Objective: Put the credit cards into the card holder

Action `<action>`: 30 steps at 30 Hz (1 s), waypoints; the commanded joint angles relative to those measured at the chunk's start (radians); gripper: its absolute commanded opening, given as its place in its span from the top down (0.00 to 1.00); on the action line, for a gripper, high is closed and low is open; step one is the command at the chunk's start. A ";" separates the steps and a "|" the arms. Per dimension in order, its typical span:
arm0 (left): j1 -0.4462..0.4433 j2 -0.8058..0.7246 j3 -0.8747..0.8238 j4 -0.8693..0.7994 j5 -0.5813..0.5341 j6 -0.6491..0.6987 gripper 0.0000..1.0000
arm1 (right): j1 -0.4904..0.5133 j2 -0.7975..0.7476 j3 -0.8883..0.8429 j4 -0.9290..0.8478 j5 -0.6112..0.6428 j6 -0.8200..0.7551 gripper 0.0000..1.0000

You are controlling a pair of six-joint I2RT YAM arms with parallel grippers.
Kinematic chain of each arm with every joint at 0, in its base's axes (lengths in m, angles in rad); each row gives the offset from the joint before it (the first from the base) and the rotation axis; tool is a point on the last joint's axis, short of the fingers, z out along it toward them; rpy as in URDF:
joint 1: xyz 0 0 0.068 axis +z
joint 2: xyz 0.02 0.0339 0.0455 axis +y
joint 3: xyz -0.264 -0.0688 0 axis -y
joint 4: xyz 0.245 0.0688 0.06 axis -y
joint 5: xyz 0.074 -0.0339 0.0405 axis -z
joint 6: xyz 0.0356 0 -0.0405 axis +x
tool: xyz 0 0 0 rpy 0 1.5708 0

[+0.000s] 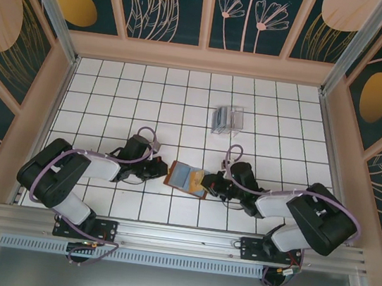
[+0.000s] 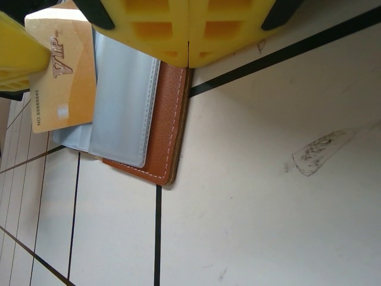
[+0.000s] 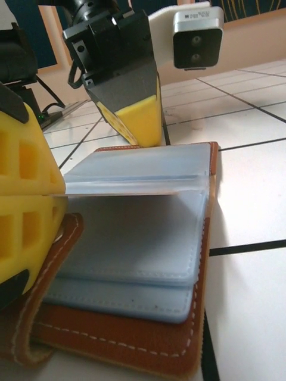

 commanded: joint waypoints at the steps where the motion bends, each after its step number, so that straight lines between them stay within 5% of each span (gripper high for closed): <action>1: -0.004 0.030 0.001 -0.038 -0.031 0.008 0.93 | 0.006 -0.072 -0.032 0.045 0.016 -0.028 1.00; 30: -0.004 0.036 0.006 -0.037 -0.023 0.010 0.93 | 0.012 0.170 0.073 0.064 -0.063 -0.045 1.00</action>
